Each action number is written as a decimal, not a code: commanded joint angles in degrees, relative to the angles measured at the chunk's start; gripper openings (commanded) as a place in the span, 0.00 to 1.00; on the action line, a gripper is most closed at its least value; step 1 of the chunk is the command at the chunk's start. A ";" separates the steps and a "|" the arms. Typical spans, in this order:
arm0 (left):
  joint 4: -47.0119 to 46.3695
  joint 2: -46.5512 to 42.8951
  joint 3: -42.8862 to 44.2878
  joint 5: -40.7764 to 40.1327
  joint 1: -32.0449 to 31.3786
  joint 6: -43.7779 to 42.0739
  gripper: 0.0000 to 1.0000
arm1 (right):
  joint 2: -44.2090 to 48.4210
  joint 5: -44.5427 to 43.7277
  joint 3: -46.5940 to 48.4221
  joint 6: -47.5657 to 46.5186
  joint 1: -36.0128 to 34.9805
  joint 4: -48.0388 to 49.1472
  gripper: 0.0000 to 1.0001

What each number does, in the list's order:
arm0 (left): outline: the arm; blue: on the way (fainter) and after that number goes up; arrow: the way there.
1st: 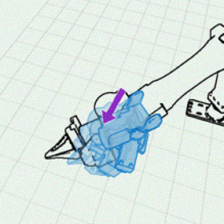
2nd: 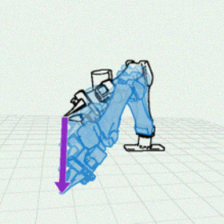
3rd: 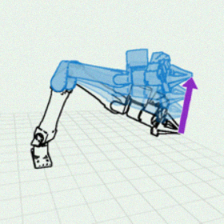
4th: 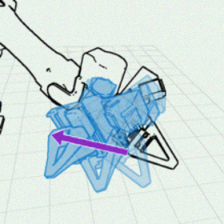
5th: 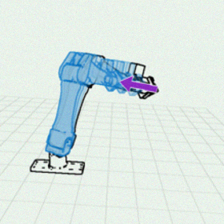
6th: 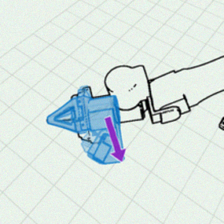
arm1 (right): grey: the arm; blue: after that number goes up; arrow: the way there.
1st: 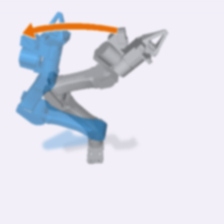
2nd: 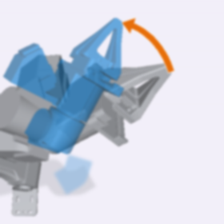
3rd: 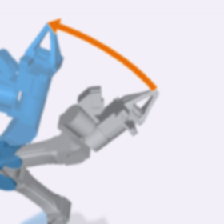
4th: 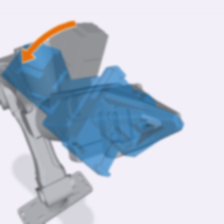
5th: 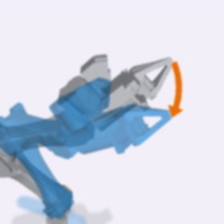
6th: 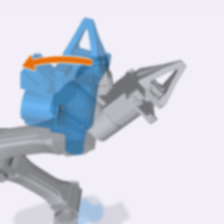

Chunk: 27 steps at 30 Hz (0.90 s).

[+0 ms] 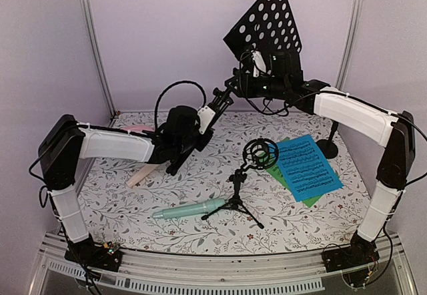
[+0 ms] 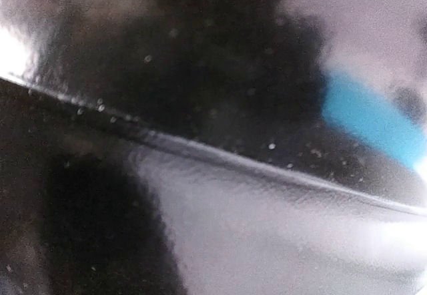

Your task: Pack up the instrument practice props

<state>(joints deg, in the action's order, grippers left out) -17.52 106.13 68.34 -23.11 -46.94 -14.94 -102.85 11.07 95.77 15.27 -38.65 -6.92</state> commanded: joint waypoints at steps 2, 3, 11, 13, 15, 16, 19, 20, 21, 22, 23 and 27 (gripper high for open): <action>-6.91 -1.29 7.74 3.97 0.46 -7.06 0.00 | 2.27 3.65 0.82 -3.96 -2.13 3.44 0.48; -6.72 -1.23 8.17 4.00 0.70 -7.43 0.00 | 2.36 3.73 0.87 -4.01 -2.17 3.41 0.48; -4.22 -1.86 9.81 5.46 2.09 -12.31 0.00 | 5.05 4.70 0.93 -4.13 -2.12 2.10 0.49; -3.18 -2.49 9.64 6.32 2.13 -13.38 0.00 | 6.31 4.84 0.68 -4.19 -2.13 2.06 0.49; -1.30 -2.75 10.04 7.55 2.67 -13.82 0.00 | 7.78 5.03 0.21 -4.11 -2.14 2.17 0.49; 0.02 -2.77 10.55 8.37 3.17 -13.57 0.00 | 8.51 5.20 0.09 -4.11 -2.14 2.17 0.49; 6.23 -2.85 13.14 15.07 5.24 -10.92 0.00 | 10.69 6.17 -0.26 -3.78 -2.13 2.16 0.50; 8.35 -2.93 14.09 17.83 5.92 -9.69 0.00 | 11.45 6.59 -0.46 -3.62 -2.15 2.17 0.51; 10.22 -2.94 15.12 20.12 6.46 -8.76 0.00 | 12.22 7.01 -0.63 -3.52 -2.17 2.17 0.51; 11.62 -2.82 15.80 21.77 6.79 -8.23 0.00 | 13.36 7.37 -0.85 -3.30 -2.13 2.17 0.52; 13.07 -2.50 16.47 23.06 7.02 -7.70 0.00 | 14.09 7.65 -1.10 -3.20 -2.15 2.17 0.52; 18.36 -0.93 19.07 28.87 7.91 -4.84 0.00 | 17.75 8.43 -2.26 -2.72 -2.14 2.50 0.54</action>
<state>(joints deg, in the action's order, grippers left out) 0.75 106.41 82.70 -3.11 -40.01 -24.27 -92.66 15.25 92.88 15.27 -39.13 -12.93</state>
